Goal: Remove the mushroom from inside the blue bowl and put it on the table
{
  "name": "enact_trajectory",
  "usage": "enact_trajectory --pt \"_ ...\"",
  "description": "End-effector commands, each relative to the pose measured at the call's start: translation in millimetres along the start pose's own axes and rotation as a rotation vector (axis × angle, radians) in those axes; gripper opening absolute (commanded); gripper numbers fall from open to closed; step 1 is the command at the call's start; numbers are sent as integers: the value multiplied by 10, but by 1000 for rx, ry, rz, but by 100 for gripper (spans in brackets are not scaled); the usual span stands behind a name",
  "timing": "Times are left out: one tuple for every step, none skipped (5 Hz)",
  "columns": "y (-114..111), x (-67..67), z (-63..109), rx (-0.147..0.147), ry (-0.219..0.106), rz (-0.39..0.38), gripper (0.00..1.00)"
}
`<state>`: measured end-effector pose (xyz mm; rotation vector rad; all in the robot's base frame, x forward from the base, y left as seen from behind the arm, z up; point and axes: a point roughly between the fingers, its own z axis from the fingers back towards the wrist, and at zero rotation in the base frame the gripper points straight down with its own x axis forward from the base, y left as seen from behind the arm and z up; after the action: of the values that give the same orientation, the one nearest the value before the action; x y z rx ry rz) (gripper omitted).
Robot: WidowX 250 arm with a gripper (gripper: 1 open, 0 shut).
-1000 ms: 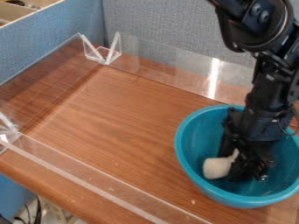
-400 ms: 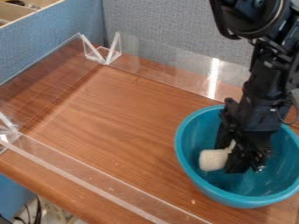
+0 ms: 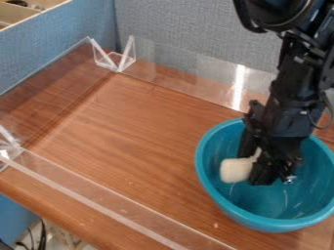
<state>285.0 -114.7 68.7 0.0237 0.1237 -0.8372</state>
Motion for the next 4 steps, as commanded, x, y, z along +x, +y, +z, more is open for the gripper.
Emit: enact_trajectory --pt "96 2 391 57 -97 8 0" --pt "116 -33 474 66 -101 14 0" --pt "148 -107 641 84 -114 29 0" --pt "324 -264 935 125 -132 80 0"
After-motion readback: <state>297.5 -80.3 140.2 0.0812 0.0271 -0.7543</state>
